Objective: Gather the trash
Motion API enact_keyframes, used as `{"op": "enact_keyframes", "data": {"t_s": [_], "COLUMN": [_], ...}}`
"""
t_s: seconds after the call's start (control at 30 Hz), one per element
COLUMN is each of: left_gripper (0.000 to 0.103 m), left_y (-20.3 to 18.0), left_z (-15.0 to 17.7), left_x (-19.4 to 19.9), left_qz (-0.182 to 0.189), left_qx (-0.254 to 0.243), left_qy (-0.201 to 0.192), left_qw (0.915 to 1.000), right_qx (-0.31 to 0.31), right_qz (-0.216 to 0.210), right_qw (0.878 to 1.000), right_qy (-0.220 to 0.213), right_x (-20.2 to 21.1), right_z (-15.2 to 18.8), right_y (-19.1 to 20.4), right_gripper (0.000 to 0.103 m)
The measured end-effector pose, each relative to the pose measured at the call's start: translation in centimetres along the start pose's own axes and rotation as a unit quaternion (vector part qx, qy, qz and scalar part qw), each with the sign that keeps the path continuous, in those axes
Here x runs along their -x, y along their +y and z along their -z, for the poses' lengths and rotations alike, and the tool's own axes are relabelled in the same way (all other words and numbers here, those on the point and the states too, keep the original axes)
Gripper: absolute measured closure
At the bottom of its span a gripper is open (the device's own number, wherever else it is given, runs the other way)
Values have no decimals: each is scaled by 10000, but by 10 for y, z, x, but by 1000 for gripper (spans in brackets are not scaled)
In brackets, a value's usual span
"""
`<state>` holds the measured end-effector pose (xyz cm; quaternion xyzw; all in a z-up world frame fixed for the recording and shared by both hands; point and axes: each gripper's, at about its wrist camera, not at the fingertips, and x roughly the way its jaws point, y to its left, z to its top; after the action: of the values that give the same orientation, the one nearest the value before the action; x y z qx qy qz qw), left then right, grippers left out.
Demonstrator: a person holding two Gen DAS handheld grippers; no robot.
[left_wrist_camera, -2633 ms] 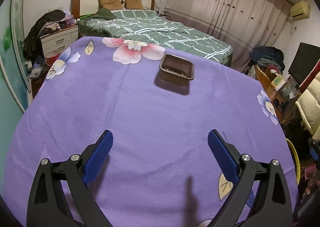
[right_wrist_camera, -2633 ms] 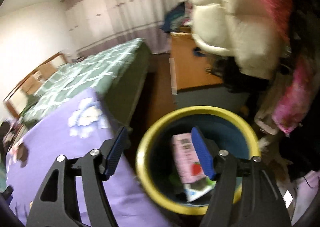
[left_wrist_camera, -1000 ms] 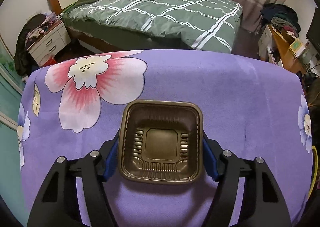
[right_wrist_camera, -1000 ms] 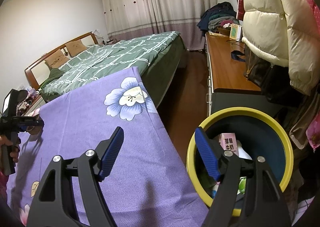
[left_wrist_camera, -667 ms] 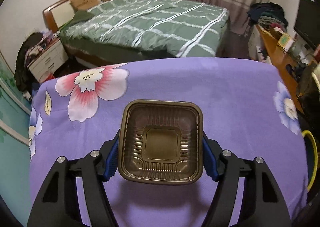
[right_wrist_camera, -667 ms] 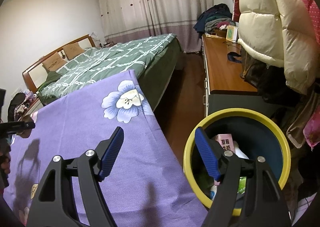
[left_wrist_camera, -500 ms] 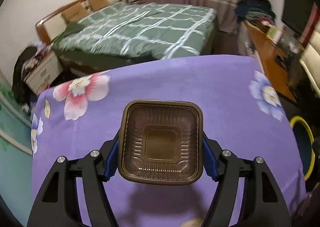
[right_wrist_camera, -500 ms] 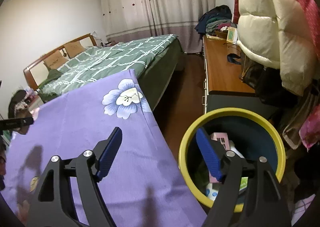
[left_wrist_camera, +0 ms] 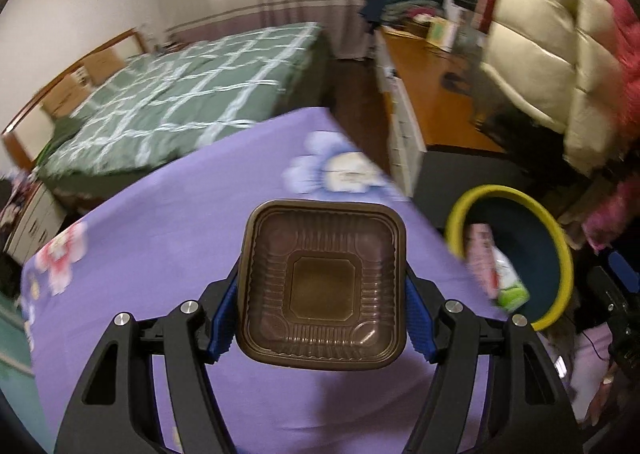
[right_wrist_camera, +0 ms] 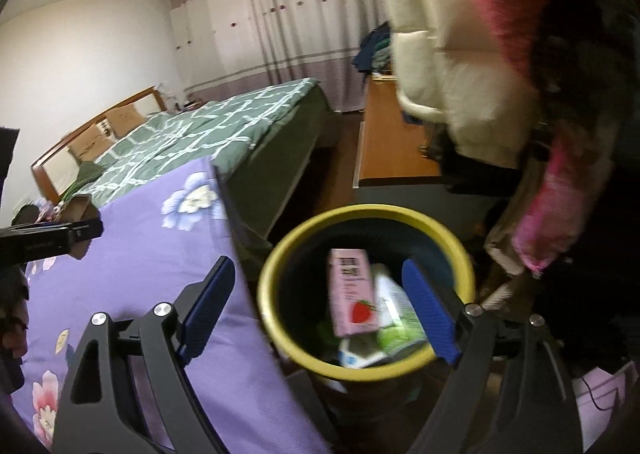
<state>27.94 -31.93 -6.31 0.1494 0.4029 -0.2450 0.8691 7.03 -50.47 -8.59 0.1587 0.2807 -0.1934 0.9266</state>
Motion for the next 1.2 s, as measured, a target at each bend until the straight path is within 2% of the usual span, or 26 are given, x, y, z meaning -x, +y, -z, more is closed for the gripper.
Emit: {"op": "enact_keyframes", "data": {"t_s": [0.2, 0.4, 0.6, 0.73, 0.77, 0.83, 0.93, 1.07, 1.2], "left_gripper": [35, 34, 34, 32, 25, 19, 16, 9, 5], "left_y": [-78, -150, -196, -212, -211, -209, -191, -144, -90], "left_z": [-11, -15, -16, -11, -9, -6, -4, 2, 26], "left_x": [-20, -42, -76, -91, -93, -90, -72, -26, 39], "left_qz": [538, 788, 1006, 1045, 1050, 990, 950, 941, 593], "left_qx": [-355, -743, -875, -862, -865, -852, -708, -278, 32], "left_qy": [191, 425, 825, 979, 995, 962, 816, 442, -126], "left_qw": [9977, 9932, 9876, 9859, 9857, 9868, 9896, 9942, 9982], "right_qx": [-178, -359, -485, -582, -582, -573, -507, -384, -261], "right_qz": [450, 613, 686, 725, 729, 707, 658, 539, 348], "right_qw": [9988, 9975, 9965, 9957, 9956, 9959, 9965, 9978, 9991], "right_qy": [-13, 54, -3, -12, -10, -12, -37, -47, -2], "right_x": [16, 18, 27, 30, 30, 30, 32, 37, 41], "right_z": [6, 11, 15, 14, 14, 13, 12, 13, 15], "right_y": [-48, -81, -102, -108, -107, -105, -99, -85, -70], "right_gripper": [21, 21, 21, 21, 21, 21, 21, 21, 19]}}
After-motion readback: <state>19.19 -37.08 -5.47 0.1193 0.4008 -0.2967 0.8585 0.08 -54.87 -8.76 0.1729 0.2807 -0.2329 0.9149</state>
